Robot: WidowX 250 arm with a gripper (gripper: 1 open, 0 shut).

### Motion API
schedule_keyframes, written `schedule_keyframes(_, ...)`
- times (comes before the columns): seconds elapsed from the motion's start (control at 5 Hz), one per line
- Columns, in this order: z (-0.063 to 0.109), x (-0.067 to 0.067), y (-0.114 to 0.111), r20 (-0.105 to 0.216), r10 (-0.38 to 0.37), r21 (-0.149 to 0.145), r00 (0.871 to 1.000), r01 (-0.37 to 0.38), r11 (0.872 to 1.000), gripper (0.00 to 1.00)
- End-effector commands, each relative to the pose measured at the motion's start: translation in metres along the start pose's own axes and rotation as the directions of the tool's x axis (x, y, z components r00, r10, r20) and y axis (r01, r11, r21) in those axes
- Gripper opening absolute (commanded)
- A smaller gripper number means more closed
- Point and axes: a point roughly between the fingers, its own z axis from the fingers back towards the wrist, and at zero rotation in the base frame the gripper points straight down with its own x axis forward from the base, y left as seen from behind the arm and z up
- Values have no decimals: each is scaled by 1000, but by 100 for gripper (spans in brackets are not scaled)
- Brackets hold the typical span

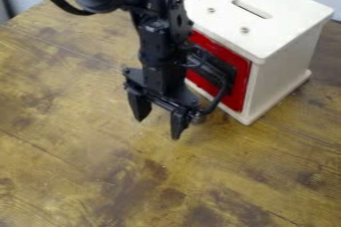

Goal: Close the drawer

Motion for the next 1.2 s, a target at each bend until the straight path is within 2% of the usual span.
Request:
schedule_keyframes(0.0,47,18,-9,142,47,13,989,-49,999,100)
schedule_keyframes(0.2,57,22,-14,153,106,7,983,-109,994,100)
schedule_keyframes(0.4,54,19,-10,163,128,-5,978,-129,992,100)
schedule_keyframes(0.6,50,17,-5,151,150,-9,977,-150,989,100)
schedule_keyframes(1.0,40,16,-6,125,82,-6,989,-82,997,100)
